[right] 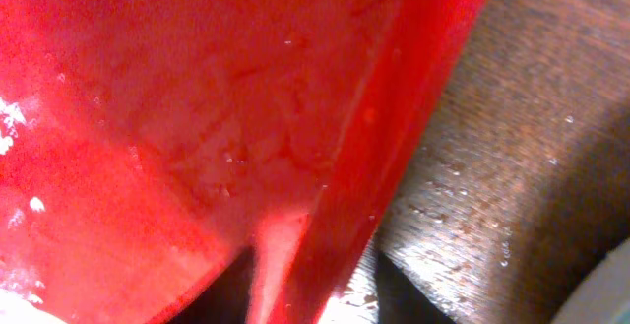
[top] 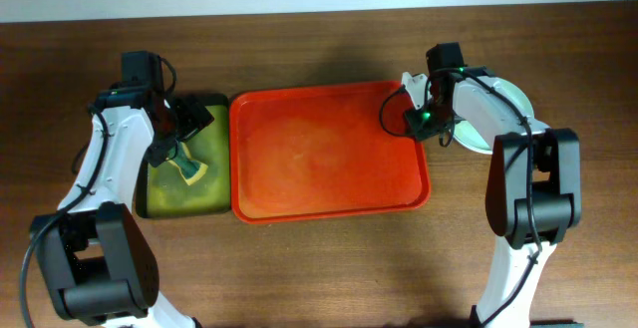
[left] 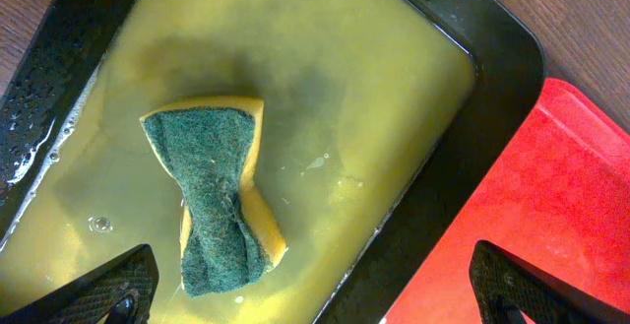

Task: Clean dirty plates on tray and stack at the side

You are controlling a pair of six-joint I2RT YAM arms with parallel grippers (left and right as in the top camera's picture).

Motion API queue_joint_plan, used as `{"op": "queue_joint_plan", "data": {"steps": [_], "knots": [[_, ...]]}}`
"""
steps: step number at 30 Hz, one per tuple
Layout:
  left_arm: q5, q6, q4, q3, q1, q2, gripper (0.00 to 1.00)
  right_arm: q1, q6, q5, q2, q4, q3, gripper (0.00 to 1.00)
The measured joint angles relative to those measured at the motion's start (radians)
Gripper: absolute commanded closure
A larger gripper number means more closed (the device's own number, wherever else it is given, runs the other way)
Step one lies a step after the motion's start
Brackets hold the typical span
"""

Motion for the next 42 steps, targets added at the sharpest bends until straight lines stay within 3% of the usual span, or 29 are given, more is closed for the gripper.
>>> {"op": "queue_joint_plan", "data": {"steps": [5, 15, 24, 35, 37, 39, 41, 42], "knots": [[0.0, 0.0, 0.0, 0.0, 0.0, 0.0, 0.01, -0.003, 0.061, 0.005, -0.001, 0.002, 0.0, 0.89], [0.0, 0.0, 0.0, 0.0, 0.0, 0.0, 0.01, 0.008, 0.246, 0.065, -0.005, 0.008, 0.0, 0.88], [0.0, 0.0, 0.0, 0.0, 0.0, 0.0, 0.01, -0.115, 0.259, 0.031, -0.005, 0.016, 0.0, 0.88], [0.0, 0.0, 0.0, 0.0, 0.0, 0.0, 0.01, -0.138, 0.329, -0.043, -0.005, -0.013, 0.0, 0.91], [0.0, 0.0, 0.0, 0.0, 0.0, 0.0, 0.01, -0.138, 0.347, -0.054, -0.005, -0.031, 0.0, 0.86], [0.0, 0.0, 0.0, 0.0, 0.0, 0.0, 0.01, -0.133, 0.368, -0.061, -0.005, -0.05, 0.0, 0.69], [0.0, 0.0, 0.0, 0.0, 0.0, 0.0, 0.01, -0.124, 0.384, -0.061, -0.004, -0.058, 0.0, 0.63], [0.0, 0.0, 0.0, 0.0, 0.0, 0.0, 0.01, -0.12, 0.386, -0.062, -0.004, -0.059, 0.0, 0.53]]}}
